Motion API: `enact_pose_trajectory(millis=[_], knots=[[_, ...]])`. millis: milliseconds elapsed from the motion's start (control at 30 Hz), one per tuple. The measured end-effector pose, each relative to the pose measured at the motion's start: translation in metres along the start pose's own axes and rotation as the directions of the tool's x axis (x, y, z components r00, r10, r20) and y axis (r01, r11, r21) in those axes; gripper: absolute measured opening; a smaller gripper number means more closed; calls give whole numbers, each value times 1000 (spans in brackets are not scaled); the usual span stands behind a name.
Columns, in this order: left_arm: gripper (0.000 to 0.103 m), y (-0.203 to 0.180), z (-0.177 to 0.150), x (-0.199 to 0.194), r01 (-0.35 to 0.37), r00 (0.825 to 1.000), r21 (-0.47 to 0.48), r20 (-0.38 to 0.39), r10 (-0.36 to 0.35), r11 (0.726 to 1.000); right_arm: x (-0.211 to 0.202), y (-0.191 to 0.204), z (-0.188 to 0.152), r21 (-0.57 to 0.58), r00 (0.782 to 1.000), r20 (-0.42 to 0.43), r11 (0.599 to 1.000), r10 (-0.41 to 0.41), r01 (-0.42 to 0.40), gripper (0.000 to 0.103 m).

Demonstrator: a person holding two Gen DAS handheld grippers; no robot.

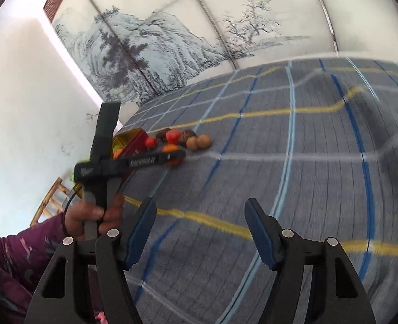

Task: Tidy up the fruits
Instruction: 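Grasp the large orange with the left tool while the right tool grasps two brown longans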

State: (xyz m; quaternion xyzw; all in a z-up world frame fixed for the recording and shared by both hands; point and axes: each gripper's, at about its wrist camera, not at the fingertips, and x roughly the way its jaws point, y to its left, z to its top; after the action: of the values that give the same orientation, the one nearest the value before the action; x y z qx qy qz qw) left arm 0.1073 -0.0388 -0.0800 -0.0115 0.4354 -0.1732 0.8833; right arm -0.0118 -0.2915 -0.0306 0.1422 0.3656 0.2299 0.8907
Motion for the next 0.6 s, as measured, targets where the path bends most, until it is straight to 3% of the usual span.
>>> enact_pose_trajectory(millis=[167,233,433,600], knots=[[34,8,-21,-29,9,996,1,92,-9,1000,36,26,35,-168,999,-38,986,-29,23,69],[28,11,-22,-36,17,991,-16,135,-15,1000,67,31,47,-228,994,-88,973,-59,38,69],[25,18,-23,-36,38,988,-43,154,-31,998,146,29,75,-257,974,-199,965,-109,56,67],[25,18,-23,-35,55,987,-44,154,-48,998,175,38,77,-286,964,-241,957,-116,43,67]])
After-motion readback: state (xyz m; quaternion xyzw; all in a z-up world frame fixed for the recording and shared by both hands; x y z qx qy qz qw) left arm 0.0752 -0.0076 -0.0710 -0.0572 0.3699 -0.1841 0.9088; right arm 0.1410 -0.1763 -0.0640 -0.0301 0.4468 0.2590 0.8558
